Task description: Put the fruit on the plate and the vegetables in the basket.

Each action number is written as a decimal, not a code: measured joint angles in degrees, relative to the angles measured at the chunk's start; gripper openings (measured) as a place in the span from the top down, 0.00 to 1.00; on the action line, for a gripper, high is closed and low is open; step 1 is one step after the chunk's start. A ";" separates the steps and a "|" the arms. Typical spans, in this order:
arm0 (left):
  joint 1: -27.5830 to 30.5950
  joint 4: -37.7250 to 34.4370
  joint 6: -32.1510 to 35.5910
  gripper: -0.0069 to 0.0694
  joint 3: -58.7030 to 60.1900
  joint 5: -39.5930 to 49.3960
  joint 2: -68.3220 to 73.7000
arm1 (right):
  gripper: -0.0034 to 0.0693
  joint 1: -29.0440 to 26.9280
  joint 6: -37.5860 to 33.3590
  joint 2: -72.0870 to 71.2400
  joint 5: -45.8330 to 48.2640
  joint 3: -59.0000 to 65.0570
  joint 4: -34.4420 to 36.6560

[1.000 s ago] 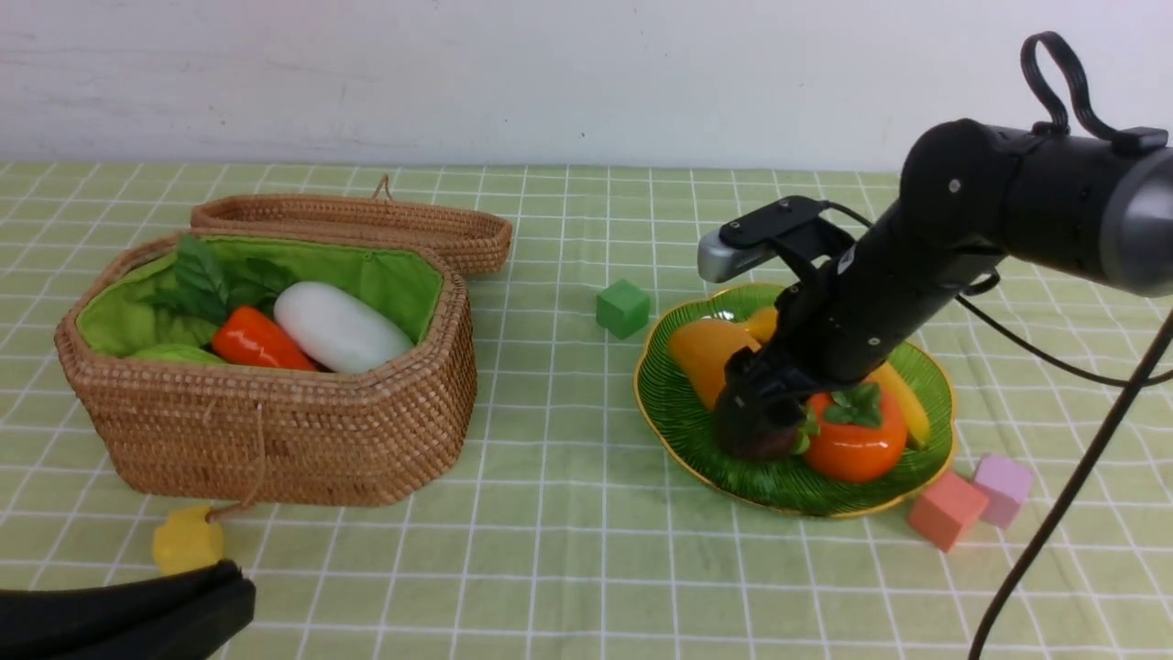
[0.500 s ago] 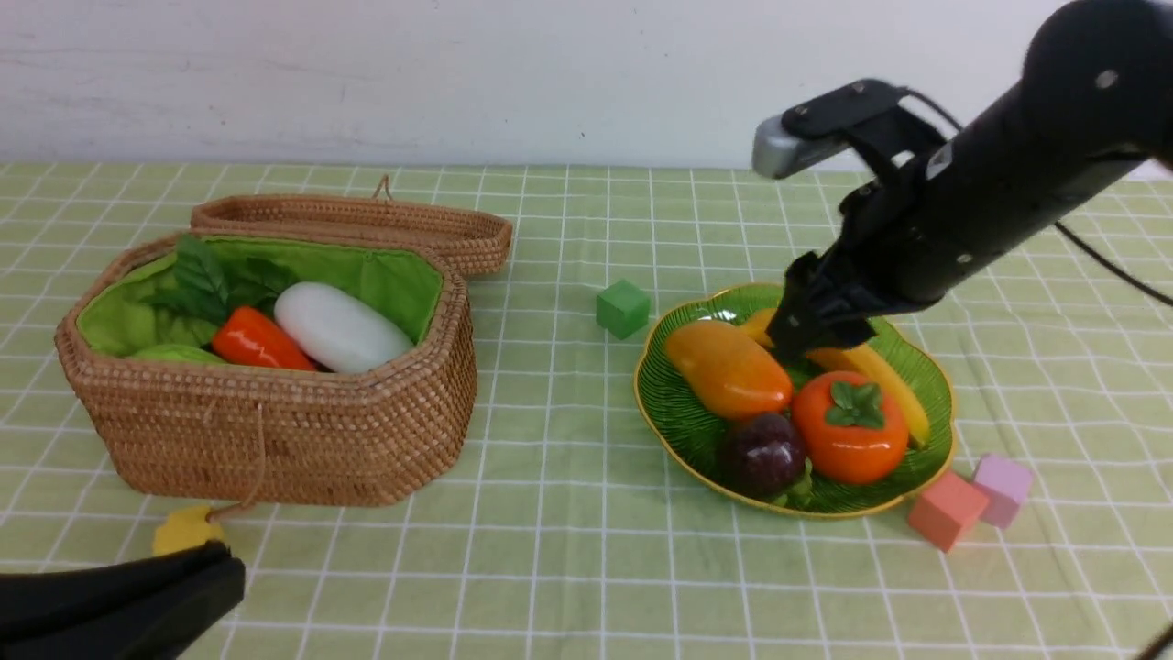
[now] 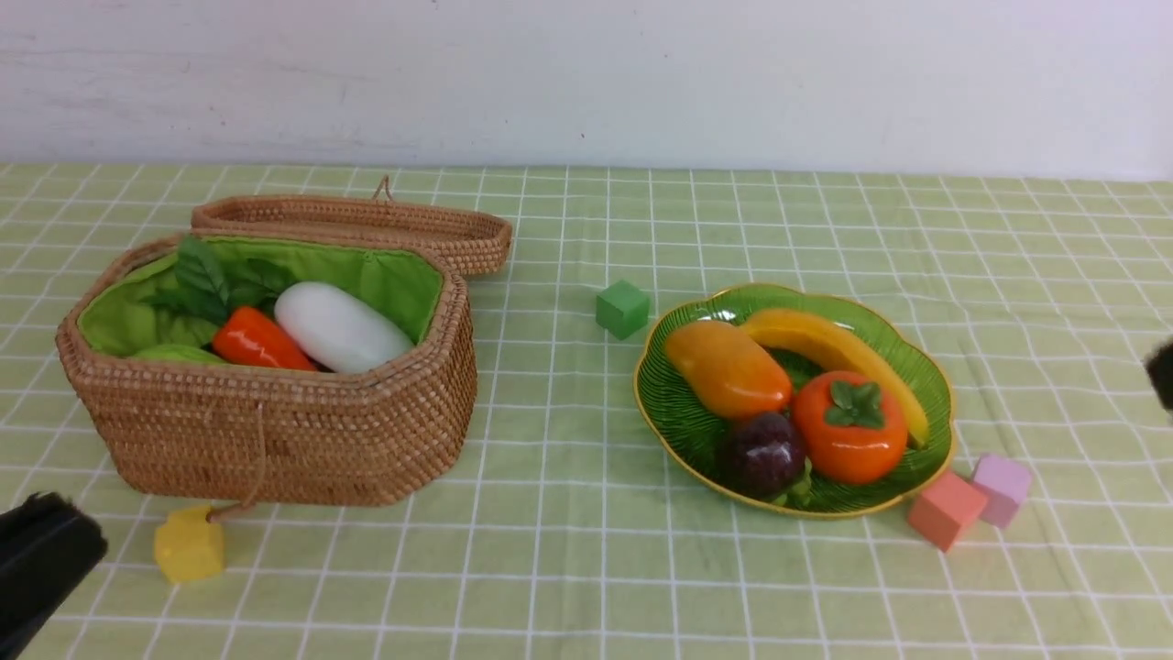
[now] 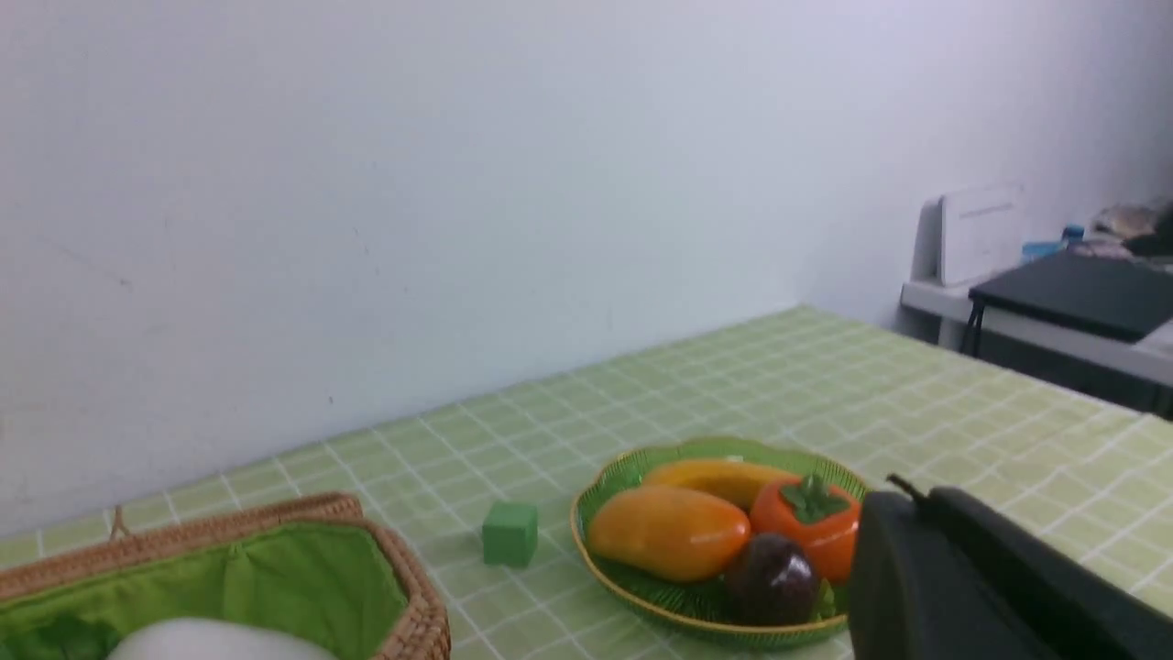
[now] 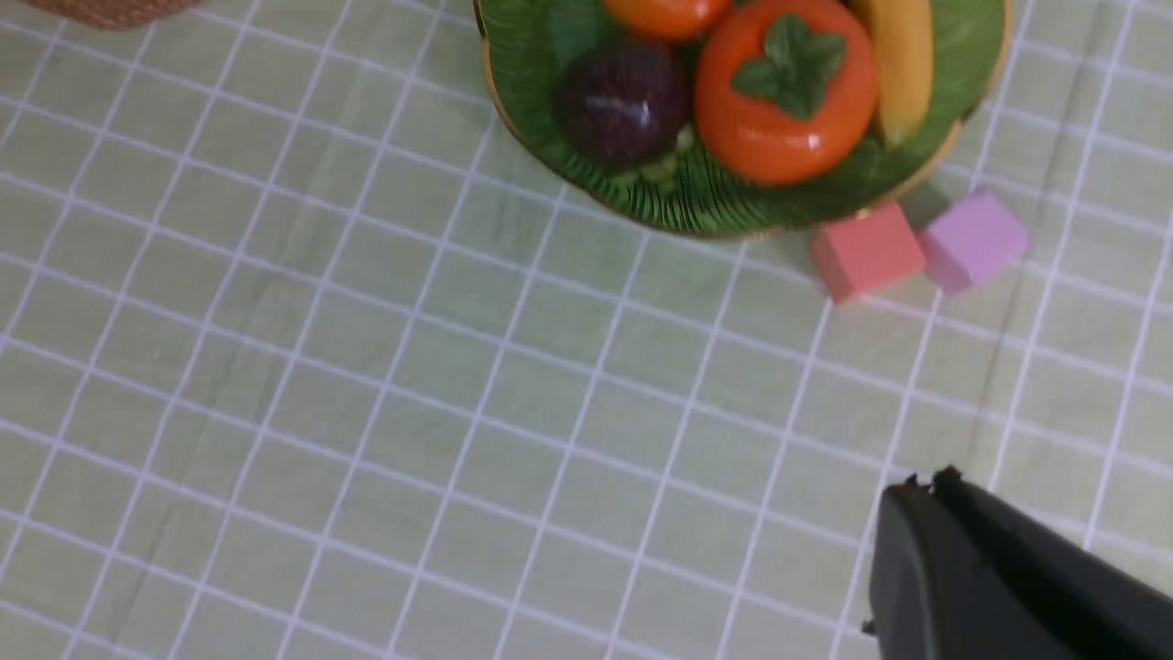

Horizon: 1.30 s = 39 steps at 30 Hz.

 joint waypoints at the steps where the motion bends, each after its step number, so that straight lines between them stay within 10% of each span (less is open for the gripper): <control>1: 0.00 0.00 -0.11 0.93 0.12 -0.06 -0.62 | 0.97 0.00 0.21 -0.56 0.00 0.49 0.00; 16: 0.00 -0.14 -0.75 0.93 13.27 -3.03 -7.70 | 0.93 0.00 6.84 -31.18 -12.18 31.53 -2.34; 39: 0.00 -0.41 -0.80 0.93 17.34 -2.98 -7.70 | 0.95 -2.54 6.84 -33.06 -20.07 35.55 -8.63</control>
